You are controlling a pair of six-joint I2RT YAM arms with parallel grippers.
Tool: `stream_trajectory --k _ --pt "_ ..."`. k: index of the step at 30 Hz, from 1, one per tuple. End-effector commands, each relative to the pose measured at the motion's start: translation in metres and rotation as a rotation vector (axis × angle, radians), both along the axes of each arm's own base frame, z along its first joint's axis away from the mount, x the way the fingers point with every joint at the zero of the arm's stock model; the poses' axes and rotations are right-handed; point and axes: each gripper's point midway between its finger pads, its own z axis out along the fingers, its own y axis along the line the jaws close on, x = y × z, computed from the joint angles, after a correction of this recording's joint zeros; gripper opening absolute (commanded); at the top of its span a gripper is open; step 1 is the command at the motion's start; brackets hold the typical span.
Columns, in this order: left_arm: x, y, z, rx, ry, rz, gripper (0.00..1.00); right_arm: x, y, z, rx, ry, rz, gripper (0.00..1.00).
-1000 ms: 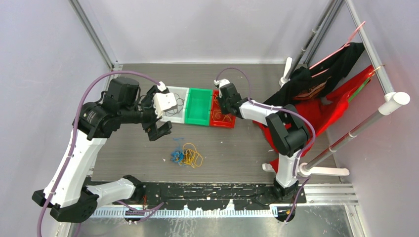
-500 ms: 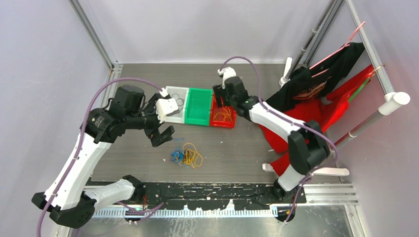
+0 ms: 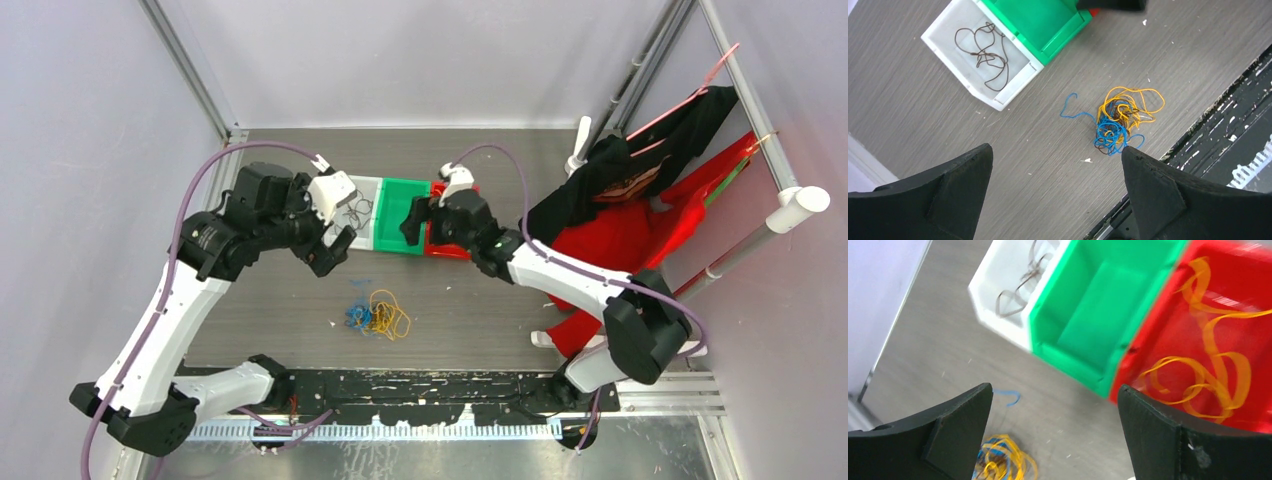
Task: Untangle the cables
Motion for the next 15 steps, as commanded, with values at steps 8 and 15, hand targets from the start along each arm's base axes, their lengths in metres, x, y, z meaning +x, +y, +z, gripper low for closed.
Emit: stream_trajectory --k 8,15 --pt "0.012 0.02 -0.006 0.018 0.067 0.113 0.99 -0.109 0.071 -0.047 -0.082 0.075 0.367 0.73" --pt "0.003 0.017 -0.017 0.011 0.148 0.03 0.99 -0.121 0.077 -0.066 -0.161 0.118 0.479 0.69"
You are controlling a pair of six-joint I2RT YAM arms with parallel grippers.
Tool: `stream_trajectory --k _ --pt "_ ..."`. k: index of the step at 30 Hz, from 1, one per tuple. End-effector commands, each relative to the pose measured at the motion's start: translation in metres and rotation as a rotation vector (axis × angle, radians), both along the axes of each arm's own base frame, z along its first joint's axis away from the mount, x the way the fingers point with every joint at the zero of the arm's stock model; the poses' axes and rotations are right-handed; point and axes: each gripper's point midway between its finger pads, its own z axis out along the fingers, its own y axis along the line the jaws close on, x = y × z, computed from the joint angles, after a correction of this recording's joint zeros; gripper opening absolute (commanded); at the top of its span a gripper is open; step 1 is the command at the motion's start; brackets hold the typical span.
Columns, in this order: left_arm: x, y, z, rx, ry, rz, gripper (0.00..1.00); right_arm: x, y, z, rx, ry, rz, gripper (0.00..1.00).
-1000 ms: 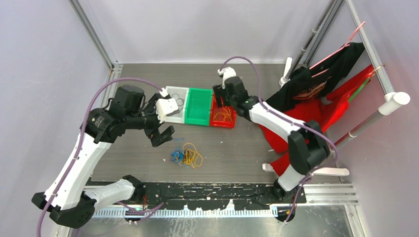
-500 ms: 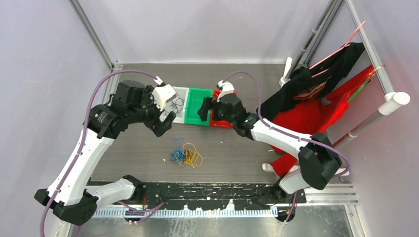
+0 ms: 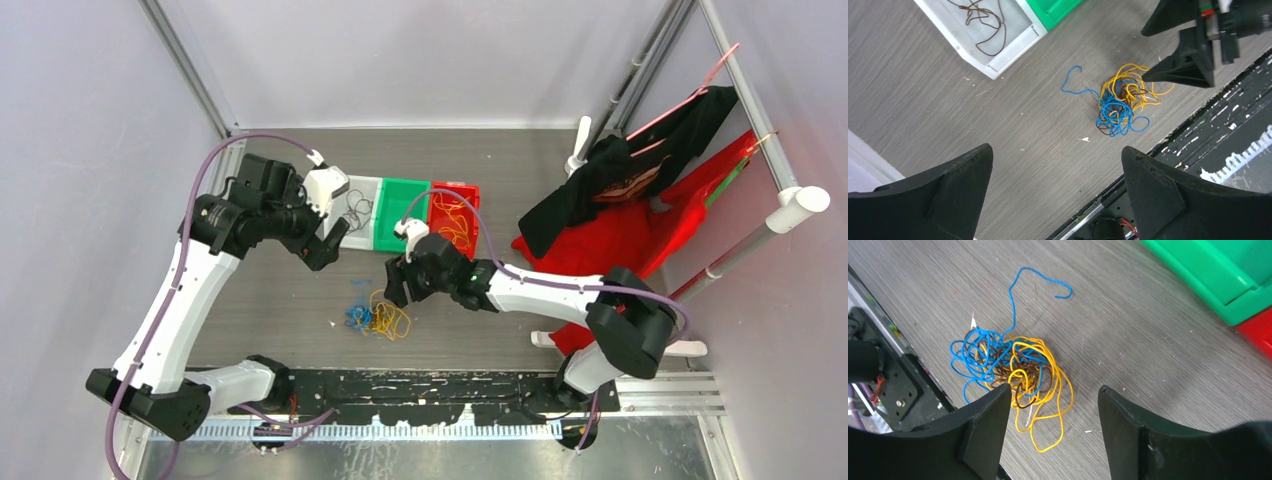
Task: Untangle the cables
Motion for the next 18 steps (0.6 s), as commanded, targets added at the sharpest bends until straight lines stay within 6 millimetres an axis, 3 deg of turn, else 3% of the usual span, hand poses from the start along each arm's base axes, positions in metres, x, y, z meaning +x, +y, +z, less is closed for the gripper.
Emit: stream_trajectory --k 1,6,11,15,18 --pt "-0.012 -0.009 0.006 -0.04 0.018 -0.089 0.98 -0.001 0.018 0.006 -0.008 -0.008 0.107 0.69" --pt "-0.018 -0.011 -0.004 -0.038 0.055 -0.12 0.97 -0.004 0.036 -0.015 -0.055 0.058 0.193 0.69" --pt "-0.019 -0.01 -0.002 -0.034 0.053 -0.128 0.95 0.01 0.044 -0.024 -0.09 0.062 0.191 0.57" --pt "-0.022 -0.008 0.003 -0.036 0.039 -0.135 0.95 0.014 0.048 -0.015 -0.056 0.046 0.208 0.31" --pt "-0.025 -0.009 0.002 -0.045 0.034 -0.14 0.94 0.013 0.045 0.01 -0.003 0.044 0.231 0.03"
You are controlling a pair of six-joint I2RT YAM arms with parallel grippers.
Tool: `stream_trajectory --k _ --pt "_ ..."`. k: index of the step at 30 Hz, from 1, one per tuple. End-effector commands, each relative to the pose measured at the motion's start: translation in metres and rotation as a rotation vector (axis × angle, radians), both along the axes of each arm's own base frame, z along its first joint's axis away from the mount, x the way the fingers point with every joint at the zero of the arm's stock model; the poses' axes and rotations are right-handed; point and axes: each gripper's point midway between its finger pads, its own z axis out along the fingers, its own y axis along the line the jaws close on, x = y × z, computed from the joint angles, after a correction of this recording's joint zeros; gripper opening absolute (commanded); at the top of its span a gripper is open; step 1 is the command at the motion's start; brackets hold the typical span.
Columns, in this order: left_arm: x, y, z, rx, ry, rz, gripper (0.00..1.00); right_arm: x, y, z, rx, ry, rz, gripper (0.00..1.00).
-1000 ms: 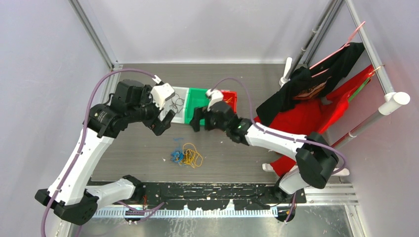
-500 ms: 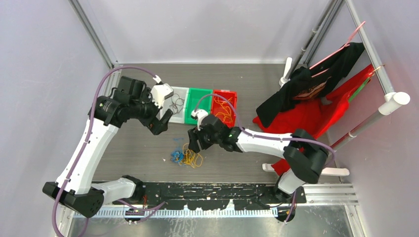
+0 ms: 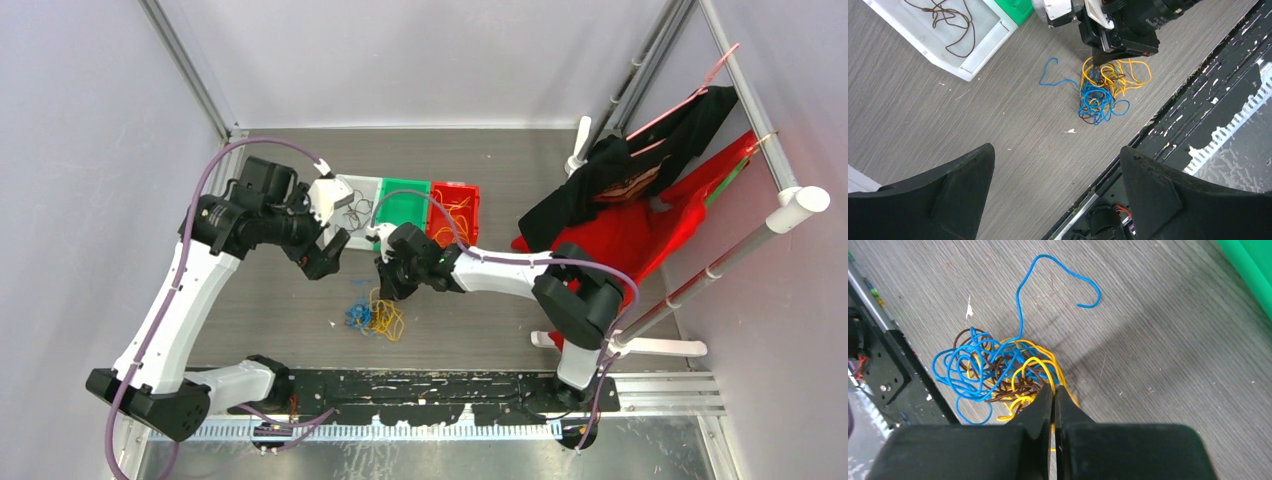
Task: Untangle the cables
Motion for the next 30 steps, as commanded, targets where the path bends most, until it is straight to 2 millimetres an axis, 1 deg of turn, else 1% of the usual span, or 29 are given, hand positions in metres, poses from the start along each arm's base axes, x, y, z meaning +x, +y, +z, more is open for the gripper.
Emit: stream_trajectory --k 1,3,4,10,12,15,19,22,26,30 --pt "-0.007 -0.003 0.008 -0.04 -0.032 -0.028 0.94 0.009 0.01 0.067 0.151 -0.064 0.043 0.01" --pt "-0.01 -0.005 0.008 -0.06 -0.038 -0.039 0.94 0.004 0.006 0.09 0.199 -0.092 0.054 0.01" --pt "-0.012 -0.007 0.007 -0.076 -0.038 -0.043 0.94 0.001 0.004 0.108 0.237 -0.117 0.064 0.01" --pt "-0.027 -0.025 0.013 -0.218 -0.07 -0.09 0.93 -0.022 0.0 0.186 0.448 -0.182 0.126 0.01" --pt "-0.03 -0.03 0.015 -0.263 -0.09 -0.106 0.92 -0.028 0.002 0.209 0.533 -0.194 0.139 0.01" --pt "-0.033 -0.037 0.018 -0.327 -0.13 -0.122 0.91 -0.035 0.008 0.235 0.637 -0.194 0.173 0.01" --pt "-0.032 -0.042 0.02 -0.382 -0.175 -0.128 0.9 -0.04 0.016 0.251 0.693 -0.186 0.213 0.01" --pt "-0.032 -0.044 0.022 -0.4 -0.2 -0.136 0.88 -0.046 0.019 0.257 0.72 -0.172 0.254 0.01" --pt "-0.036 -0.042 0.017 -0.389 -0.204 -0.153 0.77 -0.054 0.021 0.26 0.746 -0.143 0.298 0.01" --pt "-0.041 -0.042 0.014 -0.39 -0.21 -0.178 0.63 -0.064 0.023 0.266 0.787 -0.098 0.345 0.01"
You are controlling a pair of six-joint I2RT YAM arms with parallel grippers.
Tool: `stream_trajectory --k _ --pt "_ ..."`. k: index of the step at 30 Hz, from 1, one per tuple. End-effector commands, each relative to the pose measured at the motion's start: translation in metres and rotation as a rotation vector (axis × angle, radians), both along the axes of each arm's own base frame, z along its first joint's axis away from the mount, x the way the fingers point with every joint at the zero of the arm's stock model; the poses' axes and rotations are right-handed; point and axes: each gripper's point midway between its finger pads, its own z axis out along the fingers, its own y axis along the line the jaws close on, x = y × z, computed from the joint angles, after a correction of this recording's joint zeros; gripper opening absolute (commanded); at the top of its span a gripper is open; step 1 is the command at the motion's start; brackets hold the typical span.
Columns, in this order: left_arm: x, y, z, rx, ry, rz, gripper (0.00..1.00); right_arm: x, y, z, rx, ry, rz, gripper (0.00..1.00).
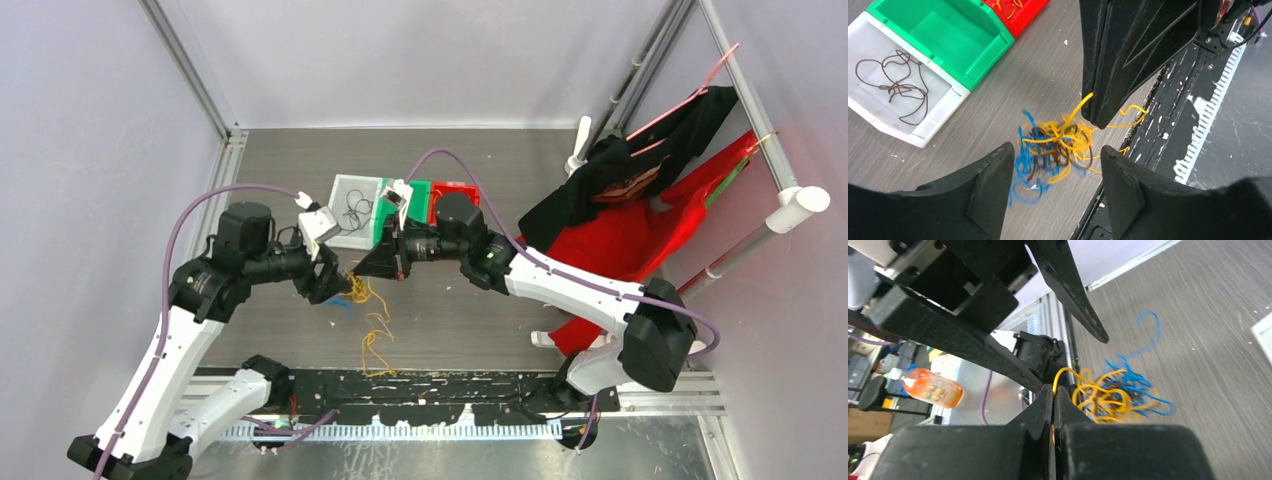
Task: Untangle the cables
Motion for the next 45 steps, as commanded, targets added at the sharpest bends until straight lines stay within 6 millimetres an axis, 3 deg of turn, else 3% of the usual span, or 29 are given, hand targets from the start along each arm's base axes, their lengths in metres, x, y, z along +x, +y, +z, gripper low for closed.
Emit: stream_trajectory --k 1,8,12,16,20,26,33,42,45 --pt "0.0 -0.007 0.014 -0.054 -0.084 -0.047 0.59 -0.016 0.006 0.046 0.15 -0.031 0.107 0.01" --pt "-0.002 -0.014 0.02 -0.096 -0.1 -0.081 0.32 -0.027 0.012 0.056 0.183 0.043 0.218 0.01" --pt "0.006 -0.009 0.016 -0.065 -0.112 -0.041 0.11 -0.02 0.009 0.056 0.173 0.066 0.206 0.01" --pt "0.018 0.004 0.009 -0.009 -0.15 0.042 0.0 -0.01 0.002 0.048 0.144 0.097 0.175 0.02" --pt "0.021 0.013 0.006 0.017 -0.176 0.085 0.0 0.001 -0.001 0.031 0.093 0.145 0.136 0.11" --pt "0.031 0.027 0.005 0.071 -0.214 0.161 0.0 0.011 -0.006 0.001 -0.011 0.132 0.083 0.17" --pt "0.051 0.046 0.029 0.117 -0.327 0.277 0.0 0.026 -0.007 -0.039 -0.112 0.147 -0.011 0.28" --pt "0.057 0.053 0.058 0.125 -0.392 0.314 0.0 0.023 0.008 -0.069 -0.131 -0.004 -0.096 0.61" --pt "0.058 0.057 0.068 0.134 -0.412 0.334 0.0 0.02 0.017 -0.078 -0.131 -0.018 -0.111 0.67"
